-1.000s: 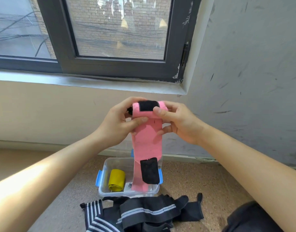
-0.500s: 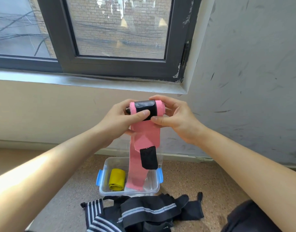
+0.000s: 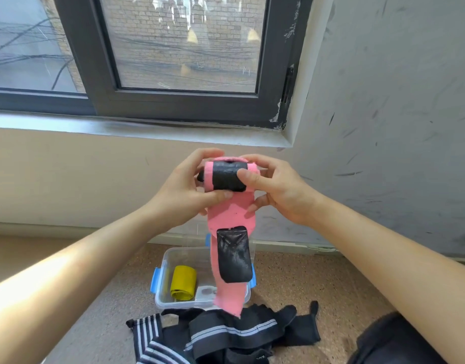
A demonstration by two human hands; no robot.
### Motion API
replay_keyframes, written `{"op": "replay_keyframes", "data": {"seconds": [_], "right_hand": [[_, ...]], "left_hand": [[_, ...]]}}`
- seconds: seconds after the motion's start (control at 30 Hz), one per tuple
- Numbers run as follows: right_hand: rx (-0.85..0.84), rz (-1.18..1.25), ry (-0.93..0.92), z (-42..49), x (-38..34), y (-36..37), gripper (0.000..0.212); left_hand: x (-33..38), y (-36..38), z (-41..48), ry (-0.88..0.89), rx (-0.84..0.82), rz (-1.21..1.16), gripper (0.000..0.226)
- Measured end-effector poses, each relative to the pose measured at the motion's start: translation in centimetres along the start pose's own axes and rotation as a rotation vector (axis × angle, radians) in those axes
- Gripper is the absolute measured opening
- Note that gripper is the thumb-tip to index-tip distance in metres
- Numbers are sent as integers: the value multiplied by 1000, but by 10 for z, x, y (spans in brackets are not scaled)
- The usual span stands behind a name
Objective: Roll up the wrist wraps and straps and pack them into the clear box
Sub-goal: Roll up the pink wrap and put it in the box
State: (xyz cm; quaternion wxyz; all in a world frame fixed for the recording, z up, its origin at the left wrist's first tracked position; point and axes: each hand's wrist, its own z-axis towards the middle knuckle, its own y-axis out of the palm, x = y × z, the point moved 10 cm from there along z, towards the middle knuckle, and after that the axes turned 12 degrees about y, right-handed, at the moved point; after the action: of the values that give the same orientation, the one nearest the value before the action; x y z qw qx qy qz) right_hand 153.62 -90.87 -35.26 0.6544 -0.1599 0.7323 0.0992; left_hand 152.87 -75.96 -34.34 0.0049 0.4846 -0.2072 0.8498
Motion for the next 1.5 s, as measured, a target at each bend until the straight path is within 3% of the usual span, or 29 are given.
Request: {"op": "replay_keyframes", "data": {"seconds": [0.1,0.23,0.47,0.6,0.7,0.93,1.07,1.2,1.3,1.5], "right_hand": [[27,-44,-62,-3,-8,-2,42],[13,-55,-109,-5,-9,-2,44],[1,-122,-58,-6,-5,1,64],[-82,-83,97,-5,7,5,49],[-95,-38,163,-3,12,6,54],[-52,-63,73,-2,6,2,48],[-55,-8,31,-2,0,0,46],[-55,1,-24,-3,-3,-2,56],[-49,-72,-80,-3,-2,1,59],[-11,-215,-125,-2,0,8,62]], "left_hand": [[-21,7,-7,-213,-100,-85,64],[-18,13,-10,-273,-114,-179,57],[-13,6,-8,-210,-19,-251,46],[-7,3,-5,-121,1,-184,51],[-3,3,-5,-51,21,-178,57],[2,0,-1,43,31,-106,60],[-19,5,-6,-140,-66,-83,64],[-33,21,-17,-292,-192,-239,58],[-32,24,-17,-328,-141,-335,68],[-35,18,-16,-322,-67,-363,49]]}}
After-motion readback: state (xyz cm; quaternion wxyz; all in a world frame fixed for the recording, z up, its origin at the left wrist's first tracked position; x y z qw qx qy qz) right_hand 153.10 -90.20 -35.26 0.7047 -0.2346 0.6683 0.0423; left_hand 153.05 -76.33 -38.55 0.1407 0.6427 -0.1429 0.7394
